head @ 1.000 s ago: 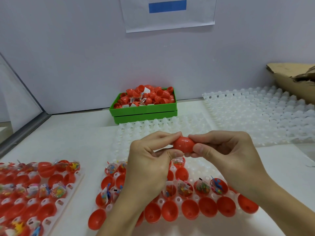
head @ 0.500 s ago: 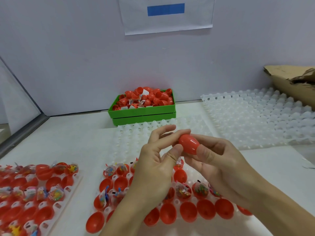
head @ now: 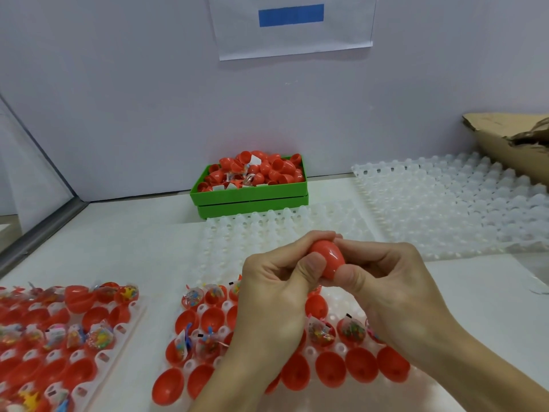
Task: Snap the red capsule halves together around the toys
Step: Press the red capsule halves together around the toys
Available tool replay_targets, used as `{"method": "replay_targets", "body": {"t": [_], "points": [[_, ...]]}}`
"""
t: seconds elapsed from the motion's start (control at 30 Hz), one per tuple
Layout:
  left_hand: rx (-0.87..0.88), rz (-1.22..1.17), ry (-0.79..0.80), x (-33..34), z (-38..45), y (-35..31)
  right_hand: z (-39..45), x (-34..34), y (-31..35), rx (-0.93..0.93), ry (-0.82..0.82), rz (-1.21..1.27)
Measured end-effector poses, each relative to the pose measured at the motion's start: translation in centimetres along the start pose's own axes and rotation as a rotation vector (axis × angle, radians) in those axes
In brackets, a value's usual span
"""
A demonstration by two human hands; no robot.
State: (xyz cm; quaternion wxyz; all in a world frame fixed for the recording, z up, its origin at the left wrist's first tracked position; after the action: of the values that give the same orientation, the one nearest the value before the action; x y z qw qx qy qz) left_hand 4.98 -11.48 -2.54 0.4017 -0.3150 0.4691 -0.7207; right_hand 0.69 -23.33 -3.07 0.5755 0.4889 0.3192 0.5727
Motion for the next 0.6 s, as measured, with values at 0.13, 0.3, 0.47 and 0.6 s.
{"method": "replay_targets", "body": {"t": [0.13, 0.3, 0.47, 0.6], "points": [[-0.001, -0.056, -0.018, 0.1, -0.1, 0.3, -0.1, 0.0, 0.1, -0.008, -0.020, -0.051], [-0.015, -0.030, -0.021, 0.0, 0.2, 0.5, 0.1, -0.2, -0.6, 0.046, -0.040, -0.019], [-0.037, 0.091, 0.082, -0.2, 0.5, 0.1, 0.5, 0.4, -1.6, 0.254, 0.088, 0.349], [0.088, 0.198, 0.096, 0.1, 0.3, -1.4, 0.3, 0.6, -1.7, 0.335, 0.114, 0.468]]}}
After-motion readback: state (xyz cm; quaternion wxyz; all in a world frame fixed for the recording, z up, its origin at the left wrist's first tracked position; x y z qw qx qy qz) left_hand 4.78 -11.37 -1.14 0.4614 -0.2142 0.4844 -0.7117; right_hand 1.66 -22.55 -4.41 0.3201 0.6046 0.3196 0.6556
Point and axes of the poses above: each hand's wrist, its own z-axis towards the middle knuckle, its own x-axis out of the palm, y = z × x, the point moved 7 cm from there along z, towards the middle knuckle
